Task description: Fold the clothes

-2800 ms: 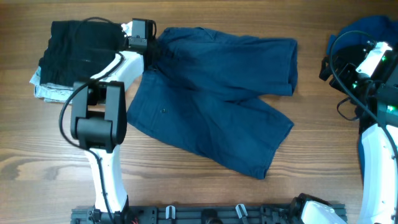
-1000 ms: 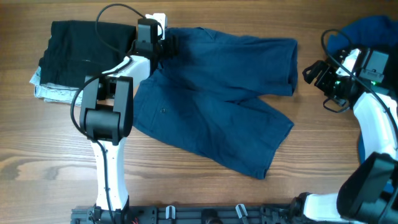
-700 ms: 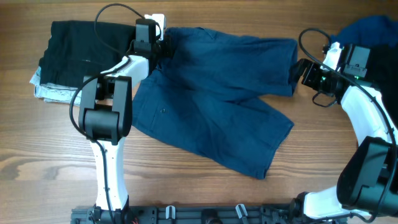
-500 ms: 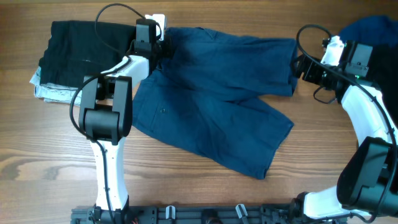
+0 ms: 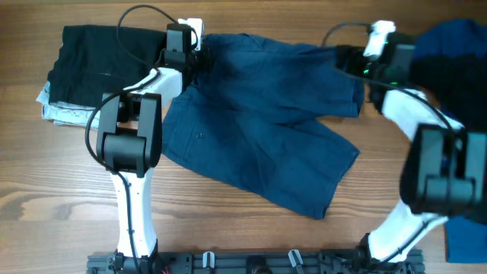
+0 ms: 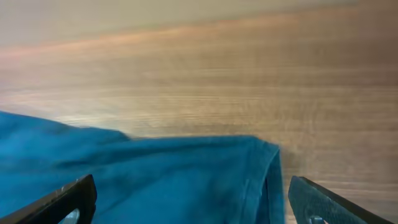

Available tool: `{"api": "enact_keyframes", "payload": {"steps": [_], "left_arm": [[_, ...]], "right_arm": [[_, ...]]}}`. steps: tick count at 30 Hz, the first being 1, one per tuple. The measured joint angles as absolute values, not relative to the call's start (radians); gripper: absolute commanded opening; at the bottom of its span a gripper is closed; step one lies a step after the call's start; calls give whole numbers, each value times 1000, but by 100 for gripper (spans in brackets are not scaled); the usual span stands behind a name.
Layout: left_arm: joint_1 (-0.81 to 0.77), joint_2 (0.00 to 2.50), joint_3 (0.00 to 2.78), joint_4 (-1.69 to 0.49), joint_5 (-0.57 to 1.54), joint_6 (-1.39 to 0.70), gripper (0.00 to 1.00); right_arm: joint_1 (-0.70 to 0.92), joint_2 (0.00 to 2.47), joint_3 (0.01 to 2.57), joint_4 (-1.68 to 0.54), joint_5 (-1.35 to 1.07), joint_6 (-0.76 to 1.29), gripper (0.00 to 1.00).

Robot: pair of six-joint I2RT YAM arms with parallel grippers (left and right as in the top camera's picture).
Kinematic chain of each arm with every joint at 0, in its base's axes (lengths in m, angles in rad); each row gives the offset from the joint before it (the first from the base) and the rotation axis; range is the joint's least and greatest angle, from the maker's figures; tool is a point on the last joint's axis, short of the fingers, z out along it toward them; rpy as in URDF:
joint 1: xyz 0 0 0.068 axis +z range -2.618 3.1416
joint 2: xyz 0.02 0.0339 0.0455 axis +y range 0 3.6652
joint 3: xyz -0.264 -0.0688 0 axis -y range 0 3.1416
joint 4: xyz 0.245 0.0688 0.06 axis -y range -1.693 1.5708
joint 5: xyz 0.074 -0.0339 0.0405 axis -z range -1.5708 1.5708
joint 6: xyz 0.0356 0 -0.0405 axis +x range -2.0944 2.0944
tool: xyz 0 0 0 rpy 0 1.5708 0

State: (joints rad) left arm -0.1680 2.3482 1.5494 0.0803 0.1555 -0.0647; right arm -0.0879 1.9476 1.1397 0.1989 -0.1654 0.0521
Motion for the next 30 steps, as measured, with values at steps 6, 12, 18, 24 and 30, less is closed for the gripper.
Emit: {"api": "enact_keyframes", "payload": {"steps": [6,12,18,24,30], "left_arm": [[-168,2346,1549,74,155,-65,17],[-168,2346,1549,74,155,-65,17],[-168,2346,1549,74,155,-65,18],[-168,2346,1549,74,155,-65,18],[-168,2346,1549,79,155,-65,19]], "right_arm": [[-81,2071,1142,270,-10,20,100],[-95,2073,1153,294,-4,20,100],[-95,2073,1155,291,-26,52,93],[-95,2074,1155,257,-50,114,82],[-94,2115,1159,272,-100,173,75]]}}
